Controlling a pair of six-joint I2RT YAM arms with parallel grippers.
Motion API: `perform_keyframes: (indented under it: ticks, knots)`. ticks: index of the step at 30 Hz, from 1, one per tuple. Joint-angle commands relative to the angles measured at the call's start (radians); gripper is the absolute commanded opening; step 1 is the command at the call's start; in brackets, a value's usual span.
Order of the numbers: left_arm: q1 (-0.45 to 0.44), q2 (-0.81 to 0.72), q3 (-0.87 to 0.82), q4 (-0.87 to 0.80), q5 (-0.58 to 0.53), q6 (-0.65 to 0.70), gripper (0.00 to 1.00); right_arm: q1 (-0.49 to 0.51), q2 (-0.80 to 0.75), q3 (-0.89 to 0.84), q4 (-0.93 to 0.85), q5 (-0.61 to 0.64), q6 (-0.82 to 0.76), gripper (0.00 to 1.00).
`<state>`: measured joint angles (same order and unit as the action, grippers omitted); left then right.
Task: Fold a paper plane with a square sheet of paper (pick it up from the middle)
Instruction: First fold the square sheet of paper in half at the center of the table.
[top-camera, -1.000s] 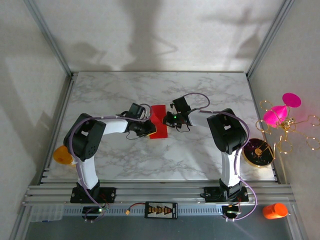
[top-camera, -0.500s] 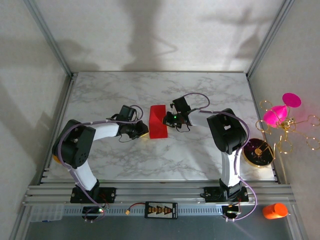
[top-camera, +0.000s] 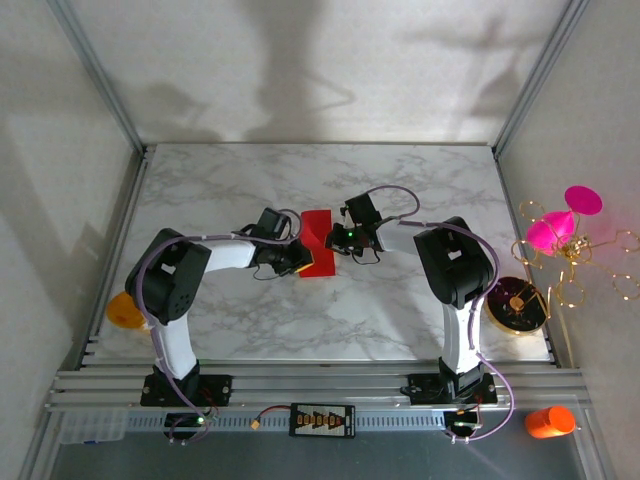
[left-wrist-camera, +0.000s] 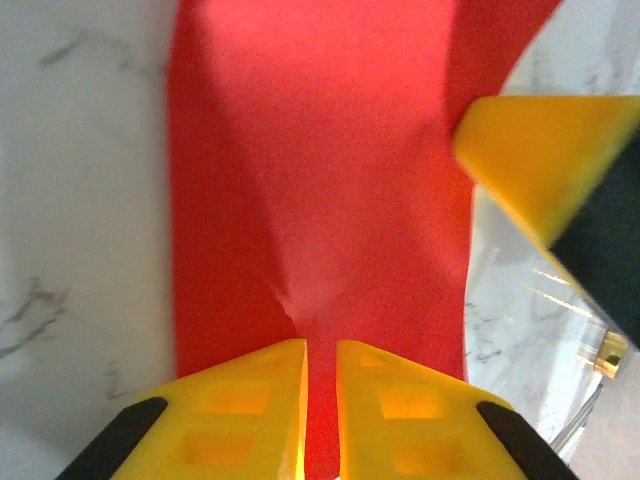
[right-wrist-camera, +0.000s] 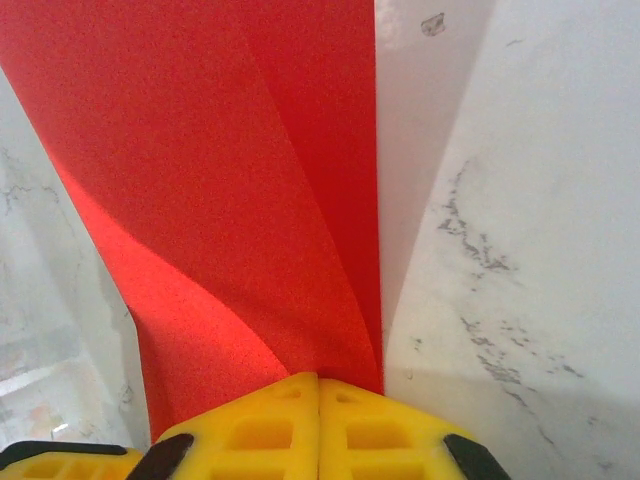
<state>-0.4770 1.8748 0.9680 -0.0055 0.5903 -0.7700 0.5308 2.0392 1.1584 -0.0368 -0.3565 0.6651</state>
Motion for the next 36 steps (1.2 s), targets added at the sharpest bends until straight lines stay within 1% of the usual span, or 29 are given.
perform_keyframes:
  ticks: [1,4,6,8,10,13,16,19,22,26,30,36]
  knots:
    - [-0.008,-0.006,-0.038,-0.088,-0.007,0.051,0.16,-0.006,0.159,-0.091,-0.221,0.227,-0.024,0.07]
    - [-0.009,-0.013,-0.064,-0.224,-0.044,0.134,0.16,-0.005,0.157,-0.091,-0.225,0.234,-0.025,0.07]
    - [-0.007,-0.032,-0.087,-0.322,-0.104,0.197,0.16,-0.005,0.158,-0.091,-0.231,0.241,-0.029,0.07]
    - [-0.005,-0.061,-0.104,-0.368,-0.127,0.224,0.16,-0.006,0.160,-0.089,-0.232,0.246,-0.033,0.07]
    - [-0.003,-0.096,-0.103,-0.380,-0.114,0.232,0.16,-0.005,0.161,-0.091,-0.235,0.247,-0.035,0.07]
    - [0.000,-0.146,-0.057,-0.351,-0.079,0.222,0.16,-0.005,0.161,-0.095,-0.239,0.252,-0.043,0.07]
    - [0.016,-0.165,0.009,-0.264,-0.032,0.178,0.16,-0.006,0.161,-0.095,-0.244,0.258,-0.059,0.07]
    - [0.040,-0.129,0.069,-0.153,-0.023,0.117,0.16,-0.006,0.159,-0.091,-0.247,0.260,-0.067,0.07]
    - [0.052,-0.039,0.148,-0.084,-0.030,0.077,0.15,-0.005,0.160,-0.084,-0.247,0.258,-0.068,0.07]
    - [0.054,0.076,0.259,-0.072,-0.054,0.068,0.14,-0.006,0.162,-0.083,-0.252,0.251,-0.064,0.07]
    - [0.054,0.153,0.325,-0.090,-0.038,0.088,0.14,-0.006,0.164,-0.081,-0.255,0.245,-0.061,0.07]
    - [0.078,0.201,0.331,-0.091,-0.044,0.109,0.14,-0.005,0.166,-0.086,-0.260,0.250,-0.064,0.07]
